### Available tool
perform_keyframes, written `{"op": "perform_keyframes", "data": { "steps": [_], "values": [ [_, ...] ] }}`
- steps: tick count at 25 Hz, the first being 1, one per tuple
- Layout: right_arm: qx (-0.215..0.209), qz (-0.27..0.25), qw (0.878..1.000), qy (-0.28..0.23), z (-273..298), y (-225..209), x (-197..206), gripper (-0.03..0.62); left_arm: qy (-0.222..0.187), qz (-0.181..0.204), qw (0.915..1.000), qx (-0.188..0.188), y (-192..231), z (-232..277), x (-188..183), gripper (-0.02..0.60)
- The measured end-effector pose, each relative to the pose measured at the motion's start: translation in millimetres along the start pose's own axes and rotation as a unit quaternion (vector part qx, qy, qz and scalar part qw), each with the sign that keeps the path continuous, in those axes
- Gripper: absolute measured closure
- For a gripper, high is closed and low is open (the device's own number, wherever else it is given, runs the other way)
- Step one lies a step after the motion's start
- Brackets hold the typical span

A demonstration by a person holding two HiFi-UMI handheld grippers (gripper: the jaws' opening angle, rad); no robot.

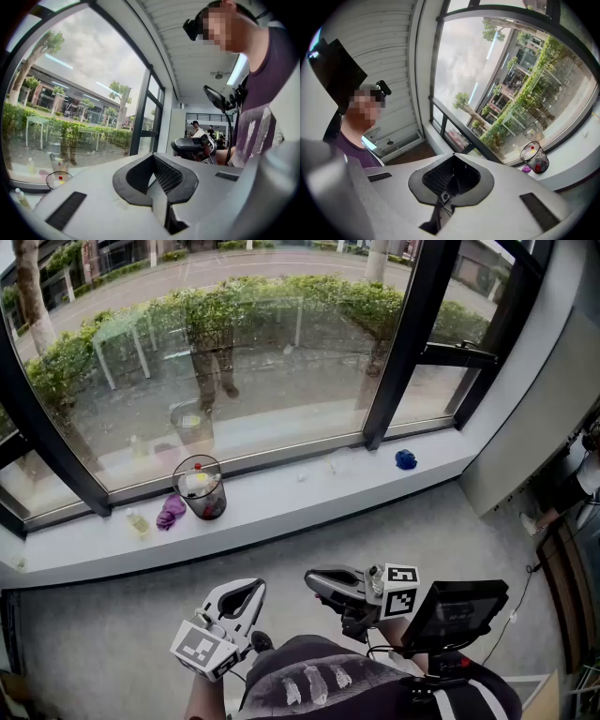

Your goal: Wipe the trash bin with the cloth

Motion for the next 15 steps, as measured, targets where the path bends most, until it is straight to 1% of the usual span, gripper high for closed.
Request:
{"op": "perform_keyframes", "data": {
  "steps": [3,6,8,10,13,15],
  "values": [
    [0.002,-0.043,0.998,0.05,44,7,-6,0.595,-0.023,-0.002,0.9997,-0.004,36,-23,-5,0.584],
    [-0.012,-0.051,0.996,0.076,87,1,-9,0.594,-0.044,-0.001,0.9989,-0.013,73,-43,-5,0.584],
    [-0.009,-0.044,0.996,0.076,110,-5,-13,0.595,-0.05,-0.011,0.9985,-0.019,94,-52,0,0.584],
    [-0.004,-0.042,0.996,0.073,126,-9,-17,0.594,-0.053,-0.016,0.9983,-0.016,110,-54,3,0.584],
    [-0.011,-0.04,0.997,0.067,140,-14,-24,0.595,-0.063,0.002,0.998,-0.007,122,-54,-7,0.584],
    [-0.008,-0.038,0.997,0.06,144,-20,-29,0.595,-0.066,0.007,0.9978,-0.003,130,-51,-14,0.584]
  ]
}}
Point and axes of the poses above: the fingertips, and each gripper's own axes: z forward along the fingers, y to its left, x out of its underside, the point moved 6 cm from there along -z, backward along the fingers, and after that the axes turned 13 degrees about y, right-handed, at the moved point
